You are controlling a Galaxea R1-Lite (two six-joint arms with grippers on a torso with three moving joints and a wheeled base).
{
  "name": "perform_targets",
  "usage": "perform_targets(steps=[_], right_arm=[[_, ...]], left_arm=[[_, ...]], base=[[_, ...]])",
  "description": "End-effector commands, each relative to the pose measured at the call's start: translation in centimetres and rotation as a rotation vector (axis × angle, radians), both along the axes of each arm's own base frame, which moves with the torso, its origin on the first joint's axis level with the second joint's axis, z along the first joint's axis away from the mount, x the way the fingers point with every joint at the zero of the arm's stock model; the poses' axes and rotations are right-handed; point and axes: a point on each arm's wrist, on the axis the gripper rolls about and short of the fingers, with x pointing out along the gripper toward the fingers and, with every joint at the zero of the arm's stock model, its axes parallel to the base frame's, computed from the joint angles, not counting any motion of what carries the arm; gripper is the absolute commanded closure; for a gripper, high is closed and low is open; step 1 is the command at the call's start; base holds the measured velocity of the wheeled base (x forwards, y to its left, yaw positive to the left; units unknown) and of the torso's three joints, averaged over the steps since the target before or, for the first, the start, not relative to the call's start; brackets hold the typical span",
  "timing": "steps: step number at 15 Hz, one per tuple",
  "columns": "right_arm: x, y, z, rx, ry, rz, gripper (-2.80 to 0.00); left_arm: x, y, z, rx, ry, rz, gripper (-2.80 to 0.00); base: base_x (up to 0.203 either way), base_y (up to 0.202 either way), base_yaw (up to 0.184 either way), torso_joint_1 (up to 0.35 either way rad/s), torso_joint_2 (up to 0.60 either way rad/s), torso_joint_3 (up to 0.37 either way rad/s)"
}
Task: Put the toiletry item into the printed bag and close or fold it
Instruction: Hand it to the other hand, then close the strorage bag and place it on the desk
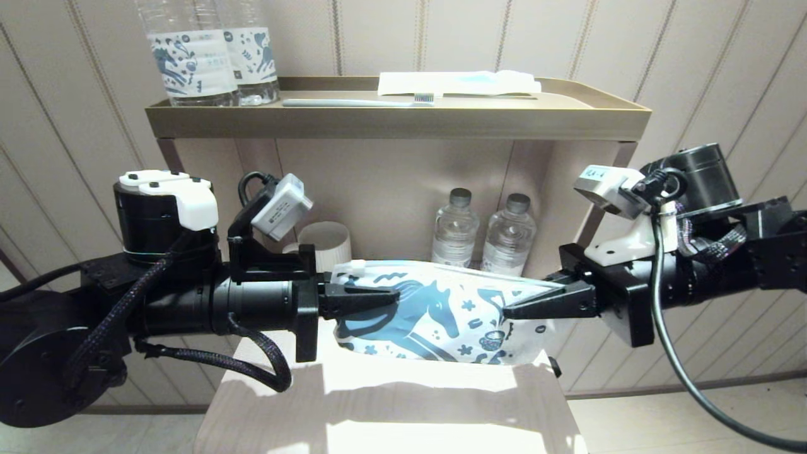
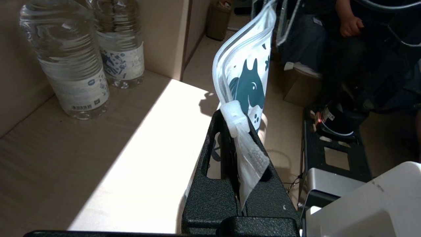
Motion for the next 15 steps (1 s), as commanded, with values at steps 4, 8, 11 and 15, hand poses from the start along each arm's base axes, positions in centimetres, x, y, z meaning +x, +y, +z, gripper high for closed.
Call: perform_targets(steps=[4, 8, 11, 15], right_arm=[[0.0, -0.1, 0.2, 0.004, -0.005, -0.001, -2.80], [0.0, -0.1, 0.2, 0.004, -0.005, -0.001, -2.80], [0.0, 0.1, 0.6, 0.010, -0.007, 0.004, -2.80], [0.2, 0.8, 2.2, 0.025, -0.033, 0.014, -2.80]], left_arm=[[0.0, 0.0, -0.1, 0.001, -0.002, -0.005, 0.00], [0.0, 0.0, -0.1, 0.001, -0.002, -0.005, 0.00], [-0.1, -0.4, -0.4, 0.008, 0.008, -0.019, 0.00], [-0.5, -1.4, -1.1, 0.023, 0.028, -0.056, 0.00]], base=[[0.000, 0.000, 0.000, 0.000, 0.00, 0.000], [0.000, 0.000, 0.000, 0.000, 0.00, 0.000], [0.000, 0.000, 0.000, 0.000, 0.00, 0.000], [0.000, 0.000, 0.000, 0.000, 0.00, 0.000]])
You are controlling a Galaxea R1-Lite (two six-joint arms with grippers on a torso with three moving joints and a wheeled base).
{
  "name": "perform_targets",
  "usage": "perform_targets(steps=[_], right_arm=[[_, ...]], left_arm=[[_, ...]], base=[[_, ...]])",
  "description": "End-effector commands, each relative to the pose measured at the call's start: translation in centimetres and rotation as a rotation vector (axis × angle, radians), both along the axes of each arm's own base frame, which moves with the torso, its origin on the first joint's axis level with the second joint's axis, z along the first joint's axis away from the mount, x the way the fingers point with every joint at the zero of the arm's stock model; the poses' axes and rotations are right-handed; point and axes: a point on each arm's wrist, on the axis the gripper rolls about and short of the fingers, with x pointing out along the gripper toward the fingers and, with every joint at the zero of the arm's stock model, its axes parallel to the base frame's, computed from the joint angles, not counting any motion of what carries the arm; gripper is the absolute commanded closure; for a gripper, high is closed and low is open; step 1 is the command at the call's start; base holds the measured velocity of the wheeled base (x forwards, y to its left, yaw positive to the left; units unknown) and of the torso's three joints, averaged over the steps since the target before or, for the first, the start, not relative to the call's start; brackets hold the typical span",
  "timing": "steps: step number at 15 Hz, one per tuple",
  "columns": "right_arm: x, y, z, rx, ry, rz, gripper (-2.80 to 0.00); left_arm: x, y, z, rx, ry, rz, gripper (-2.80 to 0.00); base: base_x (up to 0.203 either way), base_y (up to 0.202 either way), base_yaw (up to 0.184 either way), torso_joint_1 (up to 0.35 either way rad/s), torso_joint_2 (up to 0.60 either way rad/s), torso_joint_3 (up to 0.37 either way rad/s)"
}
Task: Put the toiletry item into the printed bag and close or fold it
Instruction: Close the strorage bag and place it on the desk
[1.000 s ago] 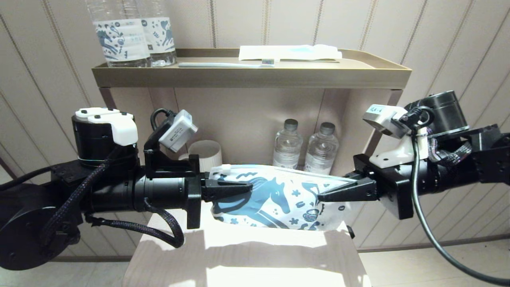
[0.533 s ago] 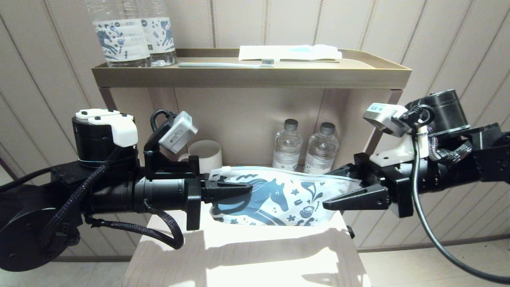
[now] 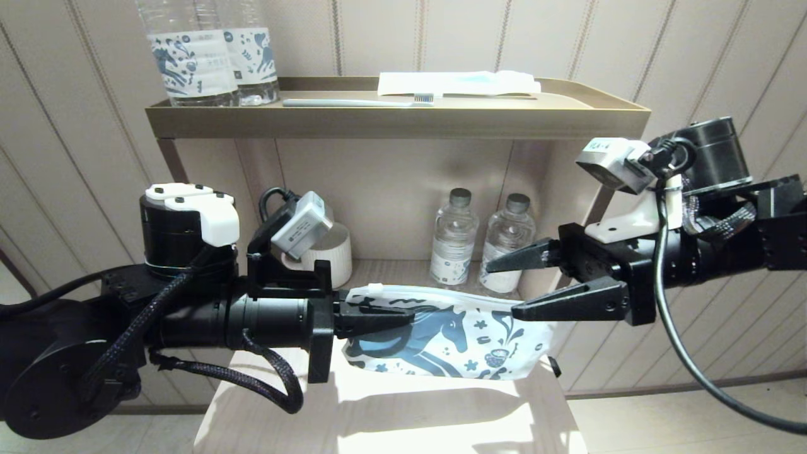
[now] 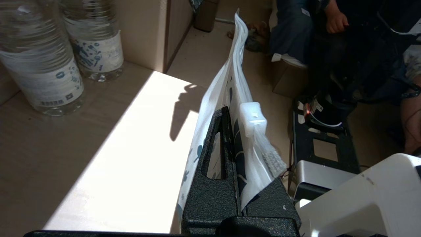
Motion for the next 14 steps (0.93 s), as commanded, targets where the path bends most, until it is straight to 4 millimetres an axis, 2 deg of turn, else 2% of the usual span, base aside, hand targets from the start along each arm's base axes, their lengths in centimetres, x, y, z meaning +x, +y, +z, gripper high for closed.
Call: perform_targets(steps=[1, 4, 7, 9, 14], right_arm=[[0.6, 0.8, 0.7, 0.004, -0.024, 0.013, -2.80], [1.4, 1.9, 1.3, -0.002, -0.026, 0.003, -2.80], [2.3, 5.8, 0.8, -0.025, -0.015, 0.062, -2.80], [2.3, 7.3, 0.7, -0.055, -0.033, 0.040, -2.80], [2.3, 7.3, 0.7, -0.055, -0.033, 0.040, -2.80]], left_arm=[[0.1, -0.2, -0.2, 0.001, 0.002, -0.008, 0.00], [0.0, -0.2, -0.1, -0.001, 0.001, -0.010, 0.00], [0.0, -0.2, -0.1, 0.000, 0.002, -0.012, 0.00], [0.1, -0.2, 0.0, -0.001, 0.005, -0.012, 0.00], [0.1, -0.2, 0.0, -0.001, 0.005, -0.012, 0.00]], base=[[0.000, 0.000, 0.000, 0.000, 0.00, 0.000], [0.000, 0.000, 0.000, 0.000, 0.00, 0.000], [0.000, 0.000, 0.000, 0.000, 0.00, 0.000], [0.000, 0.000, 0.000, 0.000, 0.00, 0.000], [0.000, 0.000, 0.000, 0.000, 0.00, 0.000]])
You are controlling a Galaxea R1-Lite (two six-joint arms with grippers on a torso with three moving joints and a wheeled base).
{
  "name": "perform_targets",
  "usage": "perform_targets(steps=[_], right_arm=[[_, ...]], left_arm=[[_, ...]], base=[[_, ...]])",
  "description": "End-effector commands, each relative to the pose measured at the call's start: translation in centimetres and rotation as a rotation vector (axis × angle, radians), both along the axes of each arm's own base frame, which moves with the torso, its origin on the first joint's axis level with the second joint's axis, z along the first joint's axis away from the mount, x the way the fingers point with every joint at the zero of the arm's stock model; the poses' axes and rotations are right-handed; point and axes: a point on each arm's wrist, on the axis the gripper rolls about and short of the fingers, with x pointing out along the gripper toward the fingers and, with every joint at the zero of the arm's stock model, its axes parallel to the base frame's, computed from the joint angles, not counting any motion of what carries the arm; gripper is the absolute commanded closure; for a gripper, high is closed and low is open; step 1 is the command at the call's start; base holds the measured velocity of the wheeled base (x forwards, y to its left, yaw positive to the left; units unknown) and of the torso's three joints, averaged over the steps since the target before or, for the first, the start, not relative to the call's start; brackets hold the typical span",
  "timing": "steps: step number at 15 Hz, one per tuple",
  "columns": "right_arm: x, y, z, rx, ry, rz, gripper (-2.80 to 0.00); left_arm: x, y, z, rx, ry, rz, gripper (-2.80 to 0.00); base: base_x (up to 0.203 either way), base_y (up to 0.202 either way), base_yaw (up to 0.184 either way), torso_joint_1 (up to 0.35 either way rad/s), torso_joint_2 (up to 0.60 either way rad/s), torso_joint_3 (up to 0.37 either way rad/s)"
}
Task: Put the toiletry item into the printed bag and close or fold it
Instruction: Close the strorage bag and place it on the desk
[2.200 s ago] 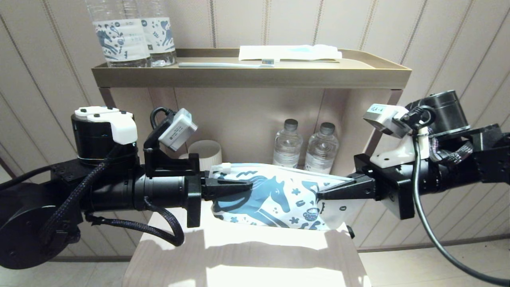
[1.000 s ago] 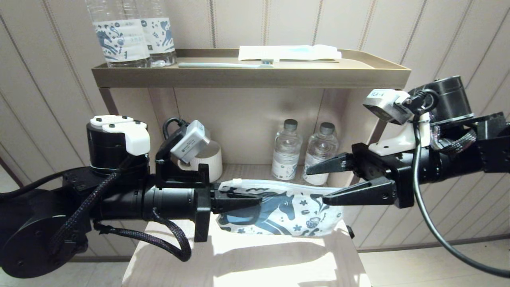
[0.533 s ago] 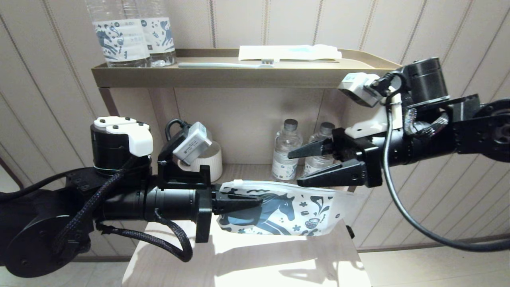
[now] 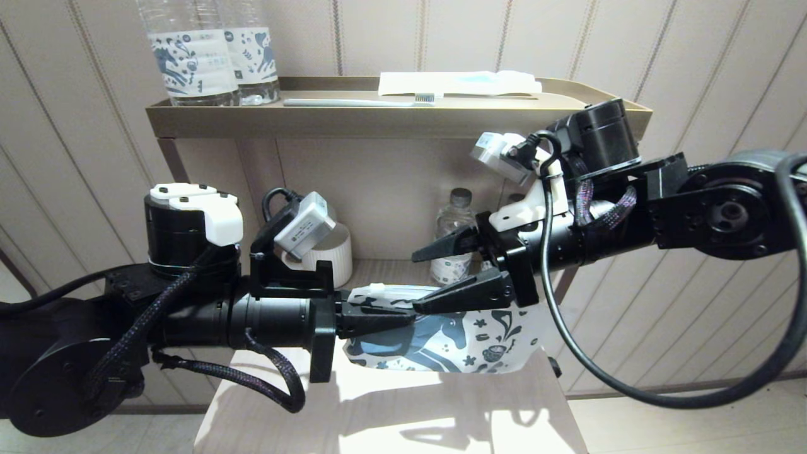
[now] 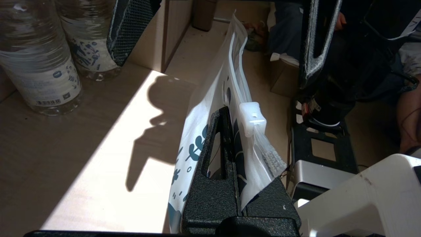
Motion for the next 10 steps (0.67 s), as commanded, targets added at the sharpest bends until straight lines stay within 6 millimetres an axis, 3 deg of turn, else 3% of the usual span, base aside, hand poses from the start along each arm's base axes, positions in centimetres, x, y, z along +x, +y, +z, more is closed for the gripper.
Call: perform_targets(steps=[1, 8, 10], right_arm=[[0.1, 0.1, -0.1, 0.000, 0.003, 0.007, -2.80], [0.1, 0.1, -0.1, 0.000, 0.003, 0.007, -2.80], [-0.5, 1.4, 1.1, 0.007, -0.048, 0.013, -2.80]], left_arm=[[0.0, 0.0, 0.0, -0.003, -0.003, -0.004, 0.00], [0.0, 0.0, 0.0, -0.003, -0.003, -0.004, 0.00], [0.7, -0.9, -0.6, 0.032, 0.040, 0.008, 0.00]], base=[[0.000, 0.000, 0.000, 0.000, 0.00, 0.000], [0.000, 0.000, 0.000, 0.000, 0.00, 0.000], [0.000, 0.000, 0.000, 0.000, 0.00, 0.000]])
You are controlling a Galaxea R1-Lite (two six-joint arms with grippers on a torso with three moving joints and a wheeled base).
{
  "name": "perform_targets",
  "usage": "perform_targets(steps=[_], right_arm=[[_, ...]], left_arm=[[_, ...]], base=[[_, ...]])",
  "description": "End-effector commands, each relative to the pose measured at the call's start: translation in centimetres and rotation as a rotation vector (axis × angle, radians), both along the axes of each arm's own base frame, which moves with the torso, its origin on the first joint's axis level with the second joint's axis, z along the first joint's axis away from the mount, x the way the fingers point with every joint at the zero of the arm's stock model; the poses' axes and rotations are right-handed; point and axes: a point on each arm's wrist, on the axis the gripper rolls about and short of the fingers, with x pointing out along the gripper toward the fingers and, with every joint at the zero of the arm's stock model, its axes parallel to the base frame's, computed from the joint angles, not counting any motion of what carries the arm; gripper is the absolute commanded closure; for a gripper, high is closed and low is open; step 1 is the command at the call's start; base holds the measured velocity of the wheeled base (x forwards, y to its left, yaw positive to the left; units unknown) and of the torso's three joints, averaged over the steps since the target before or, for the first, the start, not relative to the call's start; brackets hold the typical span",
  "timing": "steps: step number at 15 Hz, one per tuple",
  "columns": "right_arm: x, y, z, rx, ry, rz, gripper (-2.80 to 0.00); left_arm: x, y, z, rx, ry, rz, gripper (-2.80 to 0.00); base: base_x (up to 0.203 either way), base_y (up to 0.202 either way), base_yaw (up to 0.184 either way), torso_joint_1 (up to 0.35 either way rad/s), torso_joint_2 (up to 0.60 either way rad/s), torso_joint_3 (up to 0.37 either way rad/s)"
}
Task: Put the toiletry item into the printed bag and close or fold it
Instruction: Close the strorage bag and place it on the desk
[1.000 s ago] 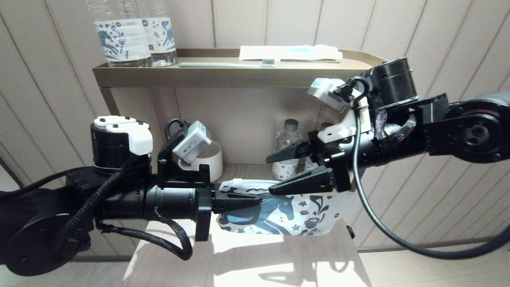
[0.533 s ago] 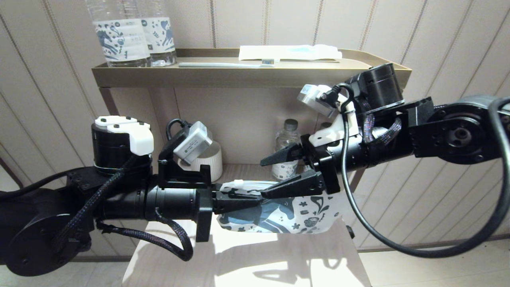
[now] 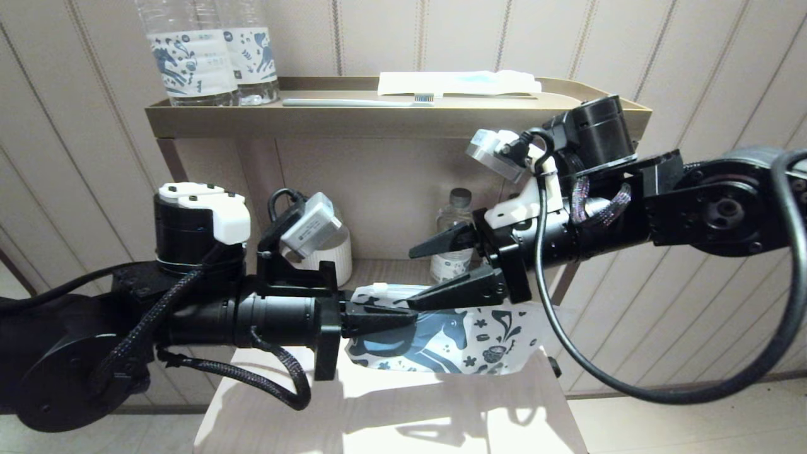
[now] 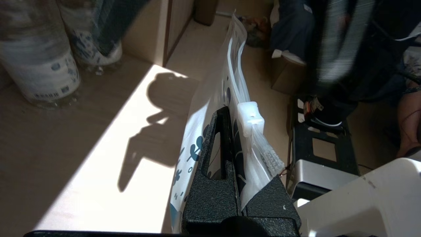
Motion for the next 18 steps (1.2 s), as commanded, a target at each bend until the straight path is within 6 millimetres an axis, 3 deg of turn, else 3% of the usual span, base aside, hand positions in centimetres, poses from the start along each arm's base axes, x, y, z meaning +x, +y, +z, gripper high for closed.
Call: perform_targets(steps=[1, 13, 15, 18], right_arm=[[-0.7, 1.3, 1.2, 0.014, -0.047, 0.020, -2.80], [-1.0, 1.6, 0.9, -0.007, -0.057, -0.003, -2.80], [-1.2, 1.3, -1.0, -0.049, -0.027, 0.001, -2.80], [-1.3, 0.8, -2.1, -0.075, -0.021, 0.000, -2.80]], left_arm=[[1.0, -1.2, -1.0, 0.038, 0.046, 0.001, 0.00], [1.0, -1.7, -1.2, 0.050, 0.063, 0.007, 0.00], [0.9, -1.5, -0.8, 0.042, 0.053, 0.008, 0.00], [0.8, -1.4, -0.6, 0.038, 0.048, 0.011, 0.00]], base=[[0.000, 0.000, 0.000, 0.000, 0.00, 0.000], [0.000, 0.000, 0.000, 0.000, 0.00, 0.000], [0.000, 0.000, 0.000, 0.000, 0.00, 0.000], [0.000, 0.000, 0.000, 0.000, 0.00, 0.000]])
